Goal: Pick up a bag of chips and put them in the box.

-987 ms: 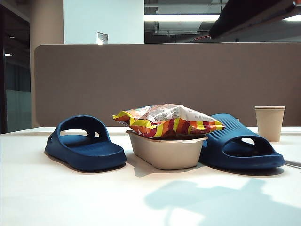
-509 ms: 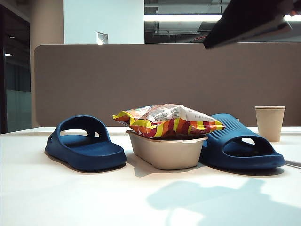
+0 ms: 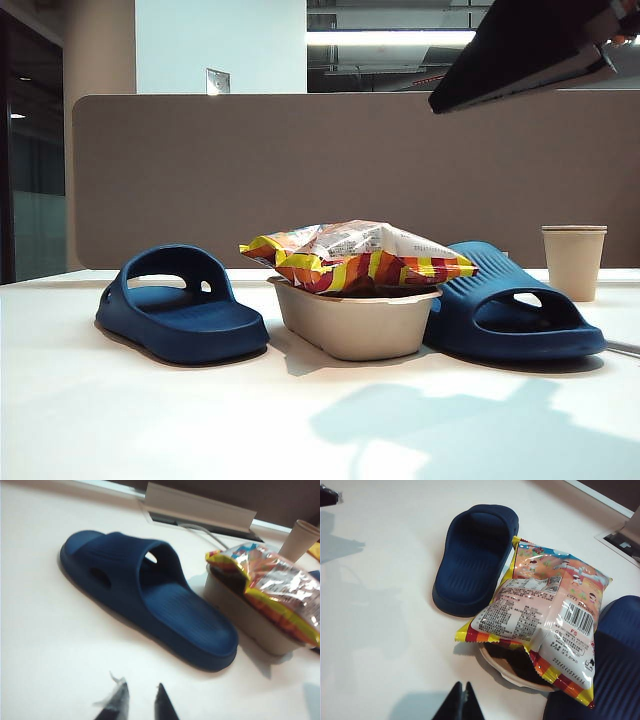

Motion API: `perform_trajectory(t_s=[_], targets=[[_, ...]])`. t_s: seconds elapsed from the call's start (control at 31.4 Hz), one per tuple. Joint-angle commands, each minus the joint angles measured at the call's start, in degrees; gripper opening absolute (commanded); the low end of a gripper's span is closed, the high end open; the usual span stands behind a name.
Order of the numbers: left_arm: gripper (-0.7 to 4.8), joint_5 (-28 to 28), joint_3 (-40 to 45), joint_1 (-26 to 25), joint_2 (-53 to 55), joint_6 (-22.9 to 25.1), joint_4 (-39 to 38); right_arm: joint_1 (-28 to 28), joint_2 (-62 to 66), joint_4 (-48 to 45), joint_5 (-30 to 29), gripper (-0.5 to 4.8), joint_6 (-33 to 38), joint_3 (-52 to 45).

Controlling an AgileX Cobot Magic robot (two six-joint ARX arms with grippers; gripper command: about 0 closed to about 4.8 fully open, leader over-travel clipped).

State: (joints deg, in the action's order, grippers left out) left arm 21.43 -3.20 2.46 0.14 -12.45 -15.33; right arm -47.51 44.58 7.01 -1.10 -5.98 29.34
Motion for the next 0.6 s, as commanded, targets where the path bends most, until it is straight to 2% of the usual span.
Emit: perform_trajectory(t_s=[0.03, 0.25, 0.6], targets=[[0.69, -0.9, 0.5, 0.1, 0.0, 1.6, 1.3, 0.0, 0.2, -0.9, 0.1, -0.05, 0.2, 0.2], [0.54, -3.8, 0.9, 0.2, 0.0, 2.7, 1.1, 0.0, 1.1, -1.1, 0.1, -0.05, 0.2, 0.2], [0.52, -5.4, 1.0, 0.5, 0.0, 4.1, 1.0, 0.0, 2.4, -1.7, 0.1, -0.05, 0.2, 0.1]])
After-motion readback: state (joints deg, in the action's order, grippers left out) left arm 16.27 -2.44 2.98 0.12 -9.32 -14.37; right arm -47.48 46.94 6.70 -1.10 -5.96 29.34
